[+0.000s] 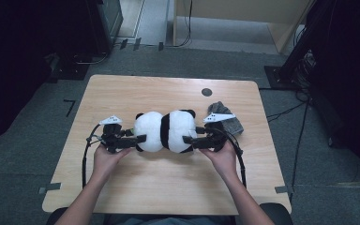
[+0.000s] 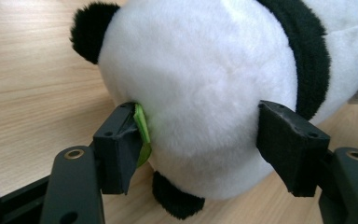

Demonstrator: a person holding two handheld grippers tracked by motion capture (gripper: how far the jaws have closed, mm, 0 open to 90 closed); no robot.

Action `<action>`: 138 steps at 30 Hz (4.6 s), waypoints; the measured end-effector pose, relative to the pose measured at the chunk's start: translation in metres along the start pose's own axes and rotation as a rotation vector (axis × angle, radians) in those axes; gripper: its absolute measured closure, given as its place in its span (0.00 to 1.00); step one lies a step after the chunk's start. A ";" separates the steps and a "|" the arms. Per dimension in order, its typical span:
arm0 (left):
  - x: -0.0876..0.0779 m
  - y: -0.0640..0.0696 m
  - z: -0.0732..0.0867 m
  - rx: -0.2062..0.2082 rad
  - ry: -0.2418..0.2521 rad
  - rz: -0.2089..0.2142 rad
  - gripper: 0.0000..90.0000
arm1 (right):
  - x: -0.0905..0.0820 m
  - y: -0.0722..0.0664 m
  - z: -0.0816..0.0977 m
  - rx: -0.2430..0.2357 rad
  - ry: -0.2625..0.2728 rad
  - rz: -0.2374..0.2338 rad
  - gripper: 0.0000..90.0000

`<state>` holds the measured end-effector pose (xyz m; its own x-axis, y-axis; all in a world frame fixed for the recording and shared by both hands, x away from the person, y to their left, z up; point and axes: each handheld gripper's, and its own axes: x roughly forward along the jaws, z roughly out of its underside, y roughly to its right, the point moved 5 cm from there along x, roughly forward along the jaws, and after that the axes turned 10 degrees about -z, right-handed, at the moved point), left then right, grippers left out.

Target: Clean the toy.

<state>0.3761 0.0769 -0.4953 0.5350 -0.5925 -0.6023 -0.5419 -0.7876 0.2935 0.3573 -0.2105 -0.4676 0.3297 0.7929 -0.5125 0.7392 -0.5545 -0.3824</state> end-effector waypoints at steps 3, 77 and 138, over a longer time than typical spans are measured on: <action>0.000 0.000 0.000 0.012 0.012 -0.022 0.34 | -0.001 0.001 -0.001 -0.040 0.011 0.011 0.33; -0.004 0.004 0.002 0.105 0.127 -0.060 0.31 | -0.060 0.153 0.029 -0.033 0.182 0.568 0.50; 0.004 0.008 0.004 0.072 0.119 -0.069 0.02 | -0.055 0.131 0.013 0.106 -0.007 0.420 0.81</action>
<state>0.3717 0.0685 -0.4983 0.6435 -0.5567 -0.5254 -0.5437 -0.8155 0.1982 0.4282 -0.3302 -0.4991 0.5852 0.4910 -0.6453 0.4770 -0.8520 -0.2157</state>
